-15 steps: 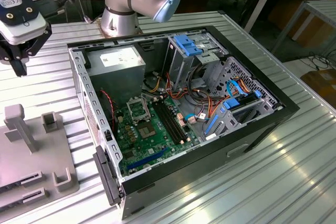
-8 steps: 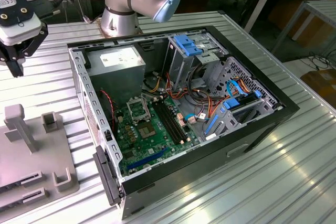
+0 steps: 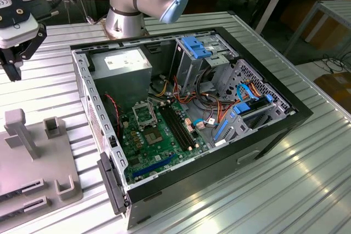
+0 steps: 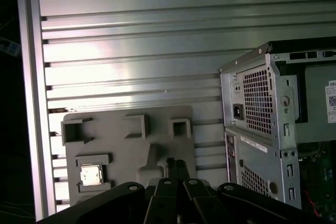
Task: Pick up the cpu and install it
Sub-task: 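Reach for the cpu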
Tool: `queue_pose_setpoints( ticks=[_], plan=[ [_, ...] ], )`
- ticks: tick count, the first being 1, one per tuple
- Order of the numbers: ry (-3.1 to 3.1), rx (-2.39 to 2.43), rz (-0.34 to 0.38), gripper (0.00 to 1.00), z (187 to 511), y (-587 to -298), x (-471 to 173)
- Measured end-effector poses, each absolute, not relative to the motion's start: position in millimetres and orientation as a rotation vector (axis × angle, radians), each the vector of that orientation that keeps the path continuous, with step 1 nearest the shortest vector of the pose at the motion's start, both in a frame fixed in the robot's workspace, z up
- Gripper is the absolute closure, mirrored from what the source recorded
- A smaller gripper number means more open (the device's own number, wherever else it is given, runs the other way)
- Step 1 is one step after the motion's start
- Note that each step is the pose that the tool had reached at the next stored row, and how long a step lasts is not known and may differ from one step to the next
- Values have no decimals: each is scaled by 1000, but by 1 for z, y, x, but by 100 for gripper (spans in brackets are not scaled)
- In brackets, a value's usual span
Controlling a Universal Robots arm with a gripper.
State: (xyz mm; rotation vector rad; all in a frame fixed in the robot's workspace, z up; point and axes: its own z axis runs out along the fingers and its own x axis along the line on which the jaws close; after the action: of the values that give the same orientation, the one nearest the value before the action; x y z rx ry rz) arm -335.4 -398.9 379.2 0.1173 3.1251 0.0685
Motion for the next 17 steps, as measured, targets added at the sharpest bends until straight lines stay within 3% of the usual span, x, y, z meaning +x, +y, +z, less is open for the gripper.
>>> queue_pose_setpoints(
  ticks=[17],
  plan=[
    [3126,117,68,89,379,-399,-345]
  ],
)
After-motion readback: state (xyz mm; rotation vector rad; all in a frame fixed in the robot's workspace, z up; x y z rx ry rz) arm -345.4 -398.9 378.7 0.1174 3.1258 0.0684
